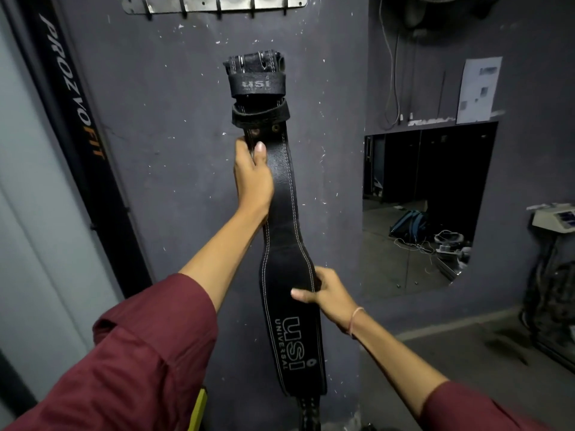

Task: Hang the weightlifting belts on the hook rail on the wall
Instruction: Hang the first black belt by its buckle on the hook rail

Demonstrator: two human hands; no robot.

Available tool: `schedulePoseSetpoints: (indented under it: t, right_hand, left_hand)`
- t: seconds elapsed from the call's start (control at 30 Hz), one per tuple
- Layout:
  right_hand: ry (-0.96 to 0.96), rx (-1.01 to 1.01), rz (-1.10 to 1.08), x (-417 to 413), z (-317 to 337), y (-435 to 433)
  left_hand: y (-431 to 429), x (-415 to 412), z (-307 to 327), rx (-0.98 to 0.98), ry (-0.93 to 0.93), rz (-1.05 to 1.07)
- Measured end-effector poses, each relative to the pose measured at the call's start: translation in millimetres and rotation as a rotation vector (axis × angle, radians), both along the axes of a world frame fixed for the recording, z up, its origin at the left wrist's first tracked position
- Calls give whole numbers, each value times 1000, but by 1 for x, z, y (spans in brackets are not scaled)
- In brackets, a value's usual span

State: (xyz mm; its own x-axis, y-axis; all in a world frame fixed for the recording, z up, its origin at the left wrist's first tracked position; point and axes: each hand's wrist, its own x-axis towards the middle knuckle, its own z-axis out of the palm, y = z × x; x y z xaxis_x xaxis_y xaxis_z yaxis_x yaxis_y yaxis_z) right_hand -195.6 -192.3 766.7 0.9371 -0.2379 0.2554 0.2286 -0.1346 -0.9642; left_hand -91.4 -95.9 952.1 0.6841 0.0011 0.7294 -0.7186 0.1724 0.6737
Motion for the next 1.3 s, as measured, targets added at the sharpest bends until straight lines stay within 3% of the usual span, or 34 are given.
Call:
schedulePoseSetpoints:
  t: [0.13,0.3,0.43,0.57,0.7,0.9,1.07,1.2,1.3]
  right_hand:
    - [-335,58,-56,6,97,14]
    - [-513,32,-165,23,169,9]
    - [-555,90,-243,32,176,11]
    - [-555,217,-255,39,191,4]
    - [-558,221,-268,38,191,-7]
    - [-544,112,-210,30,178,-6]
    - [-529,117,-165,23,157,-2]
    - [-498,114,-118,14,139,2]
    - [-473,115,-74,9,132,0]
  left_hand:
    - [-5,-11,2,80,-23,-2]
    - [-14,-25,-18,166,-78,9]
    - [-12,-34,-39,139,-138,18]
    - [-5,-35,-104,305,-114,12]
    - [10,-38,-155,484,-76,24]
    - [1,-55,-116,472,214,-126]
    - [-12,-51,-49,132,229,-214]
    - [-19,-24,1,-168,532,-420]
    - [-19,-20,18,-228,613,-422]
